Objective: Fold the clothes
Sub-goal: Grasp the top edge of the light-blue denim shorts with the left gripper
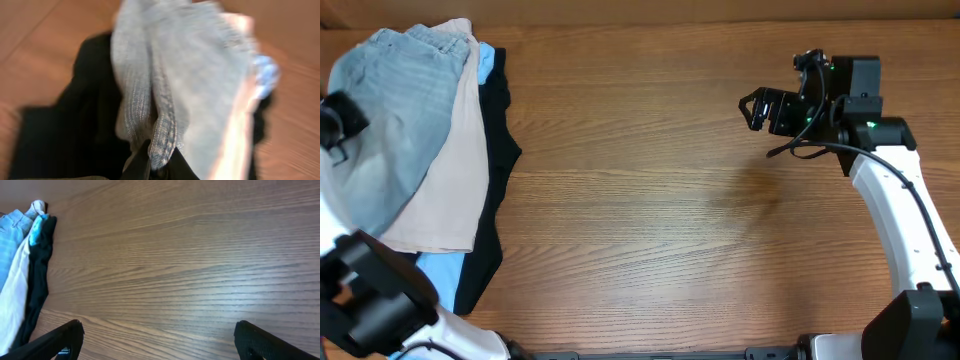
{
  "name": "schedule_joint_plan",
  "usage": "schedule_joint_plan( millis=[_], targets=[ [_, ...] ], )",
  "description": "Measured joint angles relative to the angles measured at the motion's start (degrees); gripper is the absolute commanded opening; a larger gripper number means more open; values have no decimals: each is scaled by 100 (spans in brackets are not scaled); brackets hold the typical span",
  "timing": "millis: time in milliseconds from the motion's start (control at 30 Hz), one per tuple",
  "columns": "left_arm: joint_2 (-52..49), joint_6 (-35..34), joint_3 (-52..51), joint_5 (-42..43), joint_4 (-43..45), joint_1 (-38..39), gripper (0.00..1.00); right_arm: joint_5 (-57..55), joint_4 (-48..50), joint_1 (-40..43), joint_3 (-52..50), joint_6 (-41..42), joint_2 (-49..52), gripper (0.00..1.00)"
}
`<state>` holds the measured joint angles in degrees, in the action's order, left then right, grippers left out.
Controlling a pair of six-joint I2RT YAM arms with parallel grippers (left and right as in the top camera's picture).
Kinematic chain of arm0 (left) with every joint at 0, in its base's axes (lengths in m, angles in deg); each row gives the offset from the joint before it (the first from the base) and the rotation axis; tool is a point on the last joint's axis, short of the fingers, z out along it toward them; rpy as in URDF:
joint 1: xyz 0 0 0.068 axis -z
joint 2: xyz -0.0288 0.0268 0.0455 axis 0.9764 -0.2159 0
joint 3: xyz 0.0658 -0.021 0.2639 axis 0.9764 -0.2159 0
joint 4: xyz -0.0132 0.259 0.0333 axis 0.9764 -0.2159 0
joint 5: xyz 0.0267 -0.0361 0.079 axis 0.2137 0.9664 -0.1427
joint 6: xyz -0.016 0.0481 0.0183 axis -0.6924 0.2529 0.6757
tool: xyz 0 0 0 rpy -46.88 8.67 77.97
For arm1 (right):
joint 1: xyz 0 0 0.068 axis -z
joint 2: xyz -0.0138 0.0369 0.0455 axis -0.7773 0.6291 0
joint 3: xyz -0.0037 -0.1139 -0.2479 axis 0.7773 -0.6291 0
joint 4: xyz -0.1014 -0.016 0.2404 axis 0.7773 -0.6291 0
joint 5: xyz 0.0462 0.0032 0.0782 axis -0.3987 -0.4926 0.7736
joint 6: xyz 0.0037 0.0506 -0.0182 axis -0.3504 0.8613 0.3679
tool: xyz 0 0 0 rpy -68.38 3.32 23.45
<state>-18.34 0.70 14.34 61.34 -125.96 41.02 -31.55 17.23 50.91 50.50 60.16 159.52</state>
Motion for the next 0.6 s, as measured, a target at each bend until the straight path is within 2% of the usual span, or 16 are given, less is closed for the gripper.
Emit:
schedule_joint_plan(
  millis=[167, 367, 600],
  targets=[
    [387, -20, 2, -50, -186, 472, 14, 2, -160, 0, 229, 0, -15, 100],
    [369, -31, 2, -138, -549, 542, 22, 2, -483, 0, 249, 2, -76, 100],
    [103, -83, 2, -81, -833, 629, 9, 0, -697, 0, 249, 2, -79, 100]
  ],
)
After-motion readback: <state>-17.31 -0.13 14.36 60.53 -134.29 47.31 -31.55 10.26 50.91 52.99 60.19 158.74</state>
